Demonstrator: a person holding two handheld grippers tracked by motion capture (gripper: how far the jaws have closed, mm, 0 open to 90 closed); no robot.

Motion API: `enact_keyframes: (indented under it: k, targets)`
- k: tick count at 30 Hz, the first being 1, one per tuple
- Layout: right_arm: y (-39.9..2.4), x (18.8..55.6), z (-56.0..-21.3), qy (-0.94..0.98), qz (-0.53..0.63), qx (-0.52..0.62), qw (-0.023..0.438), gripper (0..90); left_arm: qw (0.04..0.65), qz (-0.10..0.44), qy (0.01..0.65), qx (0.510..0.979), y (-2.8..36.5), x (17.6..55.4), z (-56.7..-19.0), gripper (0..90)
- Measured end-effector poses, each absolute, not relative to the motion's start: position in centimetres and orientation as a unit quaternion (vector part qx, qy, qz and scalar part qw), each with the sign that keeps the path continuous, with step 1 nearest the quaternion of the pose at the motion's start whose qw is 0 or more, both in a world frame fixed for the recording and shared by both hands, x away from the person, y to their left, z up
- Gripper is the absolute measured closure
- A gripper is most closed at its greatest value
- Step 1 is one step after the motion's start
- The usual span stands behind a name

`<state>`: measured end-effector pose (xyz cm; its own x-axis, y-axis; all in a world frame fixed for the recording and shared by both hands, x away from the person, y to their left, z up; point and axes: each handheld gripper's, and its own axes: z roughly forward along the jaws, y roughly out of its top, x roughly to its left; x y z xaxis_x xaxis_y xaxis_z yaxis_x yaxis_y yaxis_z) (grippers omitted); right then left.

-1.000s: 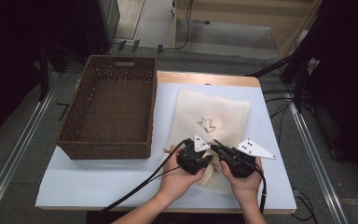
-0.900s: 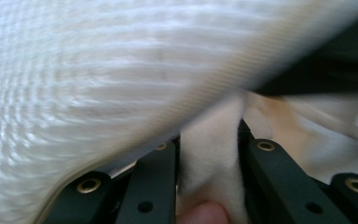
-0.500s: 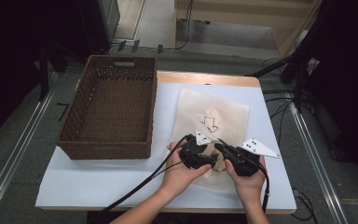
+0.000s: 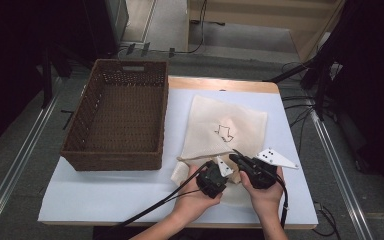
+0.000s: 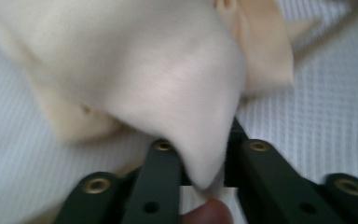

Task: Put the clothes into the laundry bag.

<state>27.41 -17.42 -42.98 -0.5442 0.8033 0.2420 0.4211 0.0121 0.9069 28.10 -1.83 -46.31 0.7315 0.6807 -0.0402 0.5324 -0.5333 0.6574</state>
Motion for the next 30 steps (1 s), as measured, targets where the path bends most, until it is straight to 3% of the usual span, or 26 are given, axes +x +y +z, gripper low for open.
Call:
enact_keyframes:
  k: [4,7,11,17,21,25,30]
  targets:
    - [-17.5,27.4,-43.0,0.689,0.545,0.446,0.172,87.8,0.356,0.146,0.381,0.841,-2.1,29.8,-45.6,86.4]
    - [-17.9,27.4,-43.1,0.687,0.544,0.449,0.173,87.9,0.338,0.212,0.425,0.812,-1.8,31.2,-46.1,86.4]
    - [-18.3,27.6,-43.3,0.683,0.539,0.462,0.173,87.8,0.332,0.198,0.447,0.806,-1.4,32.2,-47.2,83.0]
    - [-18.6,27.9,-43.5,0.681,0.539,0.466,0.169,87.8,0.393,0.118,0.408,0.816,-1.3,28.8,-45.2,44.3]
    - [-18.4,28.0,-43.5,0.681,0.538,0.469,0.167,87.8,0.364,0.096,0.379,0.845,-2.4,28.1,-46.1,27.7]
    - [-18.2,28.0,-43.6,0.684,0.536,0.465,0.168,87.8,0.337,0.134,0.389,0.847,-3.4,28.8,-47.3,33.9]
    - [-18.3,28.0,-43.8,0.684,0.535,0.467,0.165,87.8,0.362,0.112,0.408,0.831,-3.8,29.6,-47.1,67.3]
